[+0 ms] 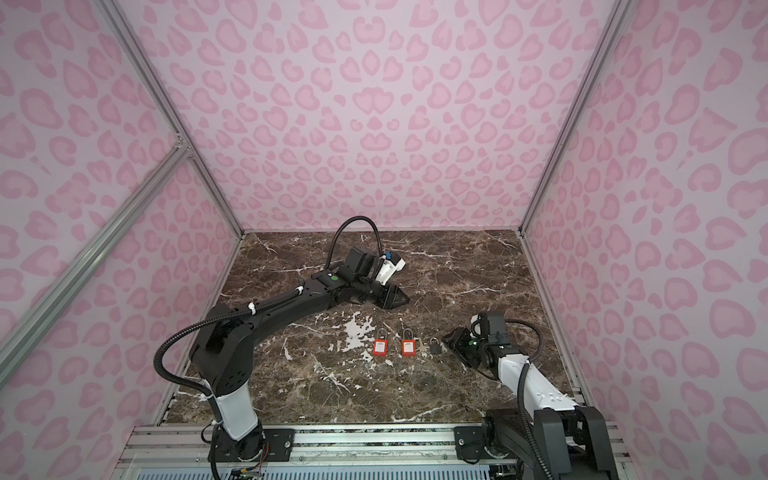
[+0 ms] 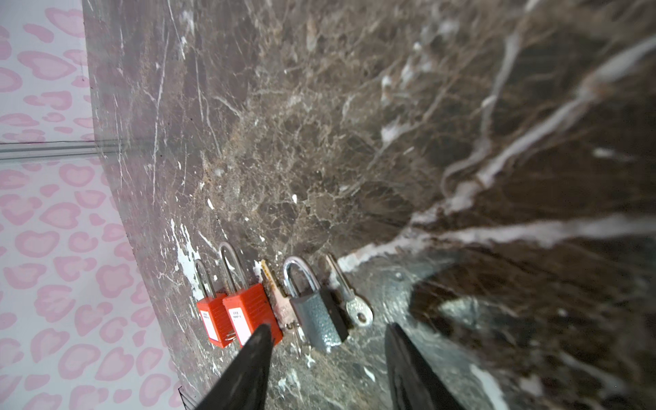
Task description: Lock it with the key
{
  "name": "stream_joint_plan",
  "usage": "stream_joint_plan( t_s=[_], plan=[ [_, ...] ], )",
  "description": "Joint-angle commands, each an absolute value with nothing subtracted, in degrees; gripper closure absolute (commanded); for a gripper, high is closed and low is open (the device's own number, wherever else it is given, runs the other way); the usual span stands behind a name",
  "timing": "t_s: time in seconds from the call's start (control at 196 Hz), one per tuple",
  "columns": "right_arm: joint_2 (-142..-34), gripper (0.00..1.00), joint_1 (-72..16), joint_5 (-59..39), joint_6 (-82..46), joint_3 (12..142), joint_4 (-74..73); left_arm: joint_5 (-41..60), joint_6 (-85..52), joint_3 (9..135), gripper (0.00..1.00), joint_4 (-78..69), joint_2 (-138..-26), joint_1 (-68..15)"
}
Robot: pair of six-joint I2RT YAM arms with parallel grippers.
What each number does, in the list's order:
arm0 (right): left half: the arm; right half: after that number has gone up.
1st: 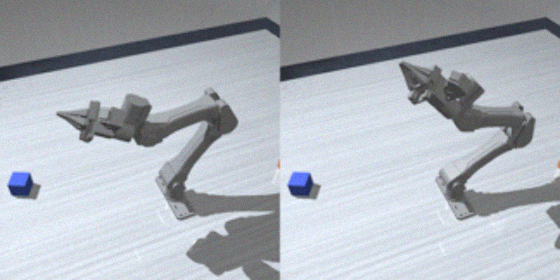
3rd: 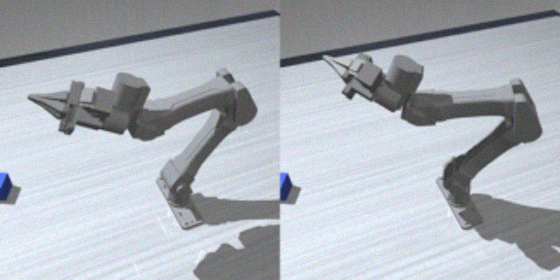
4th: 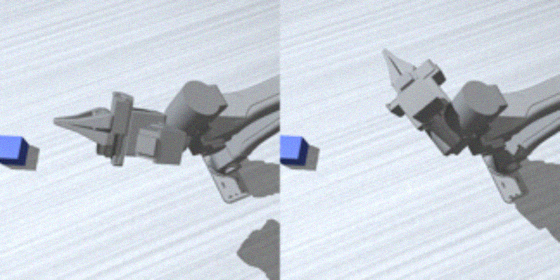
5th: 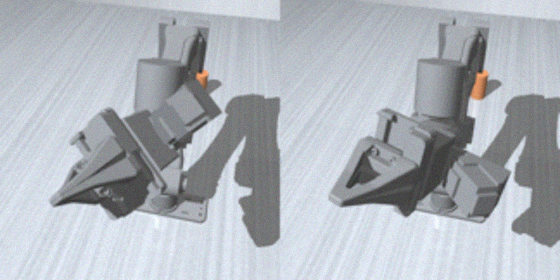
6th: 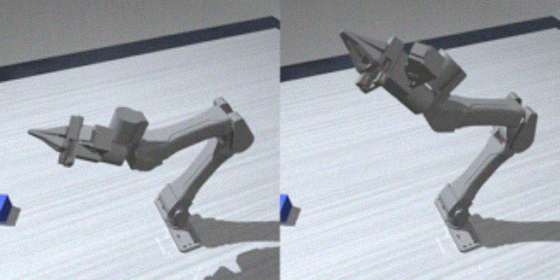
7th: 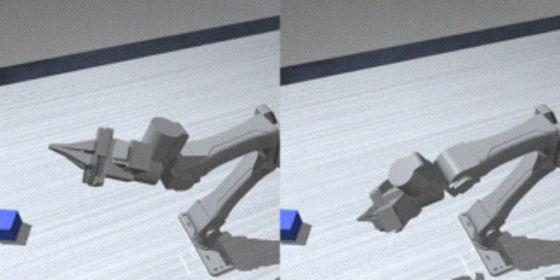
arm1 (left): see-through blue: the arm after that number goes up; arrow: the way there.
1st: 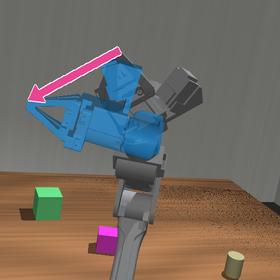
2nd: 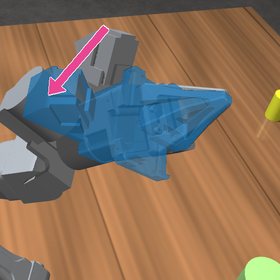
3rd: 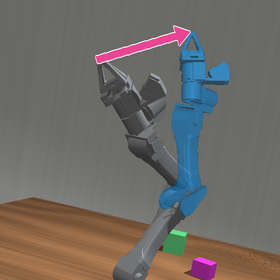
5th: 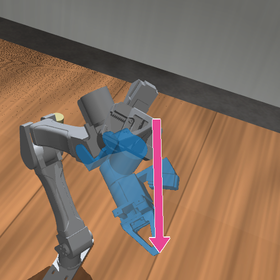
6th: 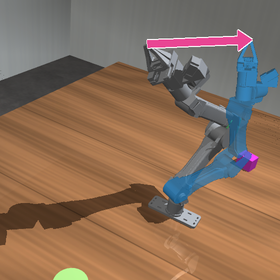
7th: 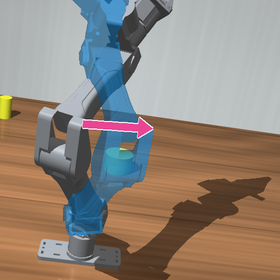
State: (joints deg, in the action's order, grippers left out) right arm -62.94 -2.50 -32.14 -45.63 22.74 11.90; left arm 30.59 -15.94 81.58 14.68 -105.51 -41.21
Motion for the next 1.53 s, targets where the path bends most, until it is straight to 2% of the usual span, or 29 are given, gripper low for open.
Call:
stream_joint_plan(
  t_s=[0.0, 0.005, 0.01, 0.02, 0.127, 0.173, 0.306, 0.418, 0.663, 0.831, 0.943, 1.116, 1.254, 1.376, 1.524],
  plan=[
    [-61.52, 0.34, -2.52, -28.39, -43.28, 24.41, 15.17, 30.24, -15.67, 81.65, 0.27, 13.77, -104.67, -41.16],
    [-61.39, 0.33, -2.53, -28.26, -43.22, 24.46, 15.32, 30.24, -15.66, 81.65, 0.21, 13.79, -104.67, -41.19],
    [-61.33, 0.32, -2.50, -28.19, -43.19, 24.54, 15.44, 30.24, -15.70, 81.61, 0.09, 13.79, -104.68, -41.21],
    [-61.17, 0.29, -2.54, -27.97, -42.96, 24.62, 15.62, 30.23, -15.66, 81.64, 0.00, 13.73, -104.68, -41.20],
    [-59.80, 0.07, -2.47, -25.67, -41.57, 26.00, 17.55, 30.24, -15.75, 81.52, 0.03, 13.40, -104.55, -41.21],
    [-59.33, 0.02, -2.55, -24.57, -41.13, 26.35, 18.03, 30.00, -15.78, 81.41, 0.03, 13.31, -104.38, -41.21],
    [-57.84, 0.02, -2.55, -21.56, -40.18, 27.30, 18.28, 27.81, -16.23, 79.83, 0.03, 11.61, -102.66, -41.03],
    [-56.14, 0.02, -2.55, -18.28, -38.95, 28.02, 17.45, 20.91, -17.37, 77.44, 0.03, 8.84, -99.12, -40.93],
    [-47.91, 0.02, -3.64, -5.91, -32.37, 26.22, 7.60, 8.47, -15.65, 61.36, 0.03, -6.69, -85.52, -37.60],
    [-44.06, 0.02, -4.52, 4.57, -26.19, 23.19, -1.25, 1.20, -6.76, 49.11, 0.03, -18.59, -74.54, -35.15],
    [-45.46, 0.02, -4.54, 6.54, -22.50, 22.52, -4.46, -4.55, 3.77, 39.82, 0.03, -27.62, -66.53, -35.08],
    [-48.76, 0.02, -4.50, 7.68, -18.59, 21.08, -10.90, -20.53, 6.85, 35.57, 0.03, -26.01, -61.27, -32.72],
    [-51.81, 0.02, -4.52, 9.27, -12.82, 19.30, -17.64, -23.81, 1.25, 26.77, 0.03, -32.08, -54.51, -24.50],
    [-55.95, 0.02, -4.47, 12.38, -9.16, 18.30, -22.73, -21.71, -3.79, 18.69, 0.03, -35.16, -48.12, -14.96],
    [-62.02, 0.02, -3.73, 14.32, -7.95, 16.61, -31.67, -18.31, -6.05, 11.88, 0.03, -37.03, -44.65, -7.23]
  ],
)
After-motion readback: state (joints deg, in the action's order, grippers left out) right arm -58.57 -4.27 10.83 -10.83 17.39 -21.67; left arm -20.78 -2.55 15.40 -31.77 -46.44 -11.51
